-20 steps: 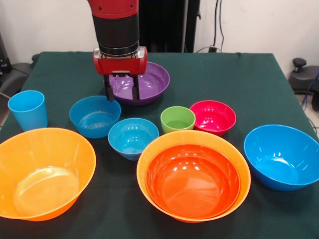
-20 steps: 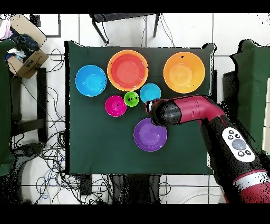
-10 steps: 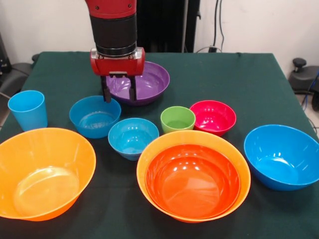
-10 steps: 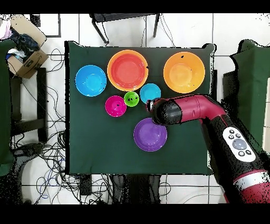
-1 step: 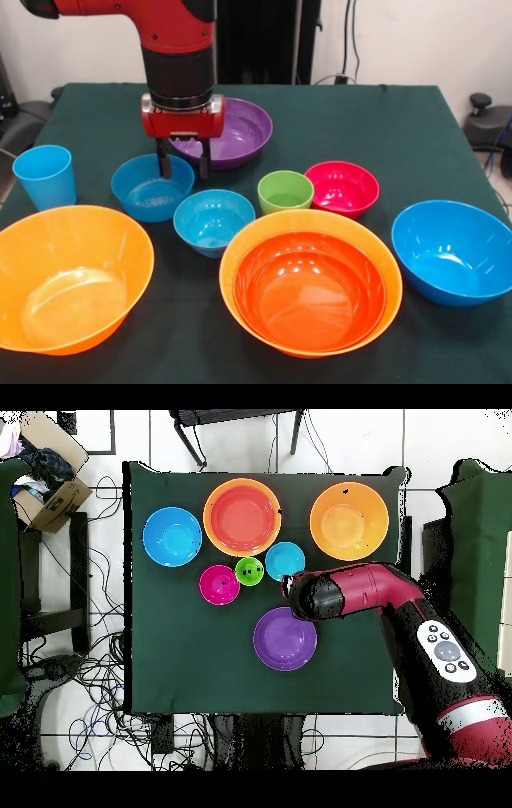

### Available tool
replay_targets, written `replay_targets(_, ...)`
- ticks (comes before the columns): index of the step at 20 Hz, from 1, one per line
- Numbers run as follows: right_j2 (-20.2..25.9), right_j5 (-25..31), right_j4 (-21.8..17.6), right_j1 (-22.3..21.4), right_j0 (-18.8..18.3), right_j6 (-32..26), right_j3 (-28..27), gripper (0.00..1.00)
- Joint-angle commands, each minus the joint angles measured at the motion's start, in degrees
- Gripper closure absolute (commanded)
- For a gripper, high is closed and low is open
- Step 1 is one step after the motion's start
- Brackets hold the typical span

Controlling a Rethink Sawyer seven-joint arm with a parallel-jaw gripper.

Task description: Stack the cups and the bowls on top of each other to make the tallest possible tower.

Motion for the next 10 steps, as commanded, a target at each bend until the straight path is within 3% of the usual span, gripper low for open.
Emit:
replay_targets(1, -2.3, 1.3, -5.8, 3.6, 1.8, -11.7, -4.4, 0.0)
replay_targets(10, -2.0, 2.2, -5.4, 4.8, 1.6, -11.6, -4.4, 0.0)
